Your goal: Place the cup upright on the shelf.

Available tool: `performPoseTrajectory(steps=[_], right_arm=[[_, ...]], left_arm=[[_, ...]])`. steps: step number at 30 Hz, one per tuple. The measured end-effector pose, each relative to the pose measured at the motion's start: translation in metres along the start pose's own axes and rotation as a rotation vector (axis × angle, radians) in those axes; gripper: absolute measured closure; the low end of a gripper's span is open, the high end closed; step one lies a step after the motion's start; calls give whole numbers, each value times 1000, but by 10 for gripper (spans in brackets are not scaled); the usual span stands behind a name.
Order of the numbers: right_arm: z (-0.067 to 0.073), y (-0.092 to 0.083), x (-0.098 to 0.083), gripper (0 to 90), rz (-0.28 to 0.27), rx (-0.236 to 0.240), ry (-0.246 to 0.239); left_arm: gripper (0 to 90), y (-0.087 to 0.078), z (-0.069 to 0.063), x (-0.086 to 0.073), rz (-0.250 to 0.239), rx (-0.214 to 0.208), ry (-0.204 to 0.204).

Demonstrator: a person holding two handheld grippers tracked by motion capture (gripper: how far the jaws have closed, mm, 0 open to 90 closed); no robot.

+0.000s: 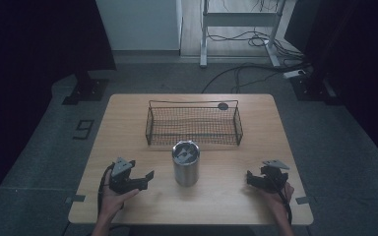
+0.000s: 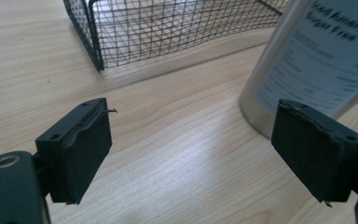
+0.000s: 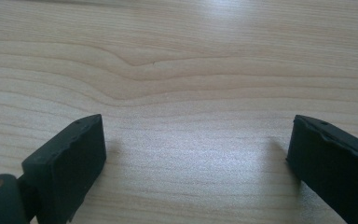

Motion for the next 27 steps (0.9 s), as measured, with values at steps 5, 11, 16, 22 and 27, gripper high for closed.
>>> performPoseTrajectory(steps=[5, 11, 16, 22, 27], right_arm=[[0, 0, 0, 42, -1, 0, 0], [0, 0, 0, 48, -2, -2, 0], [-1, -1, 0, 50, -2, -4, 5], [-1, -1, 0, 52, -5, -6, 5], [-1, -1, 0, 52, -5, -6, 5]], left_arm=[[123, -5, -3, 5, -19, -5, 8], [96, -18, -11, 19, -86, -75, 40], [91, -23, -13, 27, -106, -99, 44], [82, -20, -17, 32, -98, -123, 53], [67, -15, -25, 38, -98, -183, 66]])
Point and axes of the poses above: each handheld gripper's, and its own axes: y roughly forward along the jaws, x roughly out of its top, z roughly to its left, the point moved 1 cm from there along y, roughly forward along the jaws, and after that the axes turned 13 degrees about y, right-handed, at the moved point
